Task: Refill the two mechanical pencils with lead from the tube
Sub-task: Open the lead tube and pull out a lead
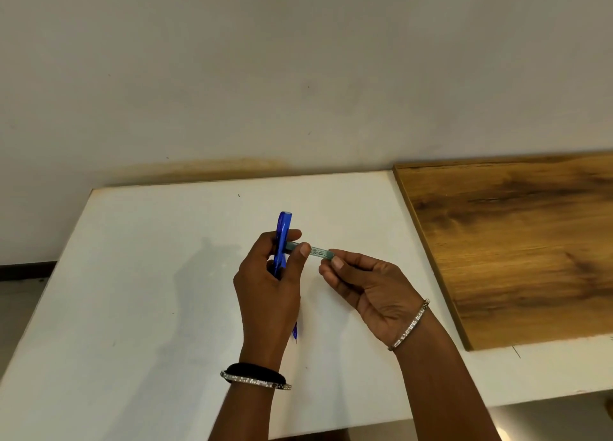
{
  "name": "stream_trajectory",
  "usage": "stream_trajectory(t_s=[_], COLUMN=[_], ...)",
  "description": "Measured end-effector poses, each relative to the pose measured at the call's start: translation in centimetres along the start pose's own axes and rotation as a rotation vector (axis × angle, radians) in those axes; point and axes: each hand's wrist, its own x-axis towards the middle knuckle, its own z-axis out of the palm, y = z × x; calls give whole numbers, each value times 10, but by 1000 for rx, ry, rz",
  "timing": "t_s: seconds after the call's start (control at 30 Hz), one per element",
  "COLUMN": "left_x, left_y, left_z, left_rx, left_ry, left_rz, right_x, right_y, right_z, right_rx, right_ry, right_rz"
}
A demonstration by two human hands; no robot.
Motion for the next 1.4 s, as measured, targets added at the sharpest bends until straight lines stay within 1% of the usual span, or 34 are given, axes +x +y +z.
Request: stream_trajectory(t_s=[0.1, 0.23, 0.37, 0.53, 0.63, 0.77, 0.93, 1.1, 1.3, 1.4], left_x=[0, 2, 2, 2, 2, 2, 1, -2, -3, -7], left_y=[-1, -4, -7, -12, -13, -15, -17, -17, -21, -20], left_z=[-2, -4, -5, -6, -6, -5, -3, -4, -3, 1], left_rx=[0, 9, 6, 77, 141, 168, 130, 127, 204, 317], left_ry=[1, -29, -129, -251, -286, -279, -245, -239, -225, -191], left_rz=[-22, -68, -153, -170, -172, -167, -215, -220, -227, -222], right_x=[1, 1, 1, 1, 2, 6, 9, 12, 11, 11], right_y=[-1, -4, -8, -10, -10, -10, -9, -9, -12, -13], right_z=[0, -4, -8, -10, -9, -8, -12, -17, -19, -20], right_rx=[-9, -91, -179, -278, -317, -376, -412, -374, -327, -338], right_ry=[-5, 11, 34, 60, 73, 122, 202, 305, 407, 436], right_rz=[-21, -87, -154, -239, -269, -302, -374, -429, -467, -459])
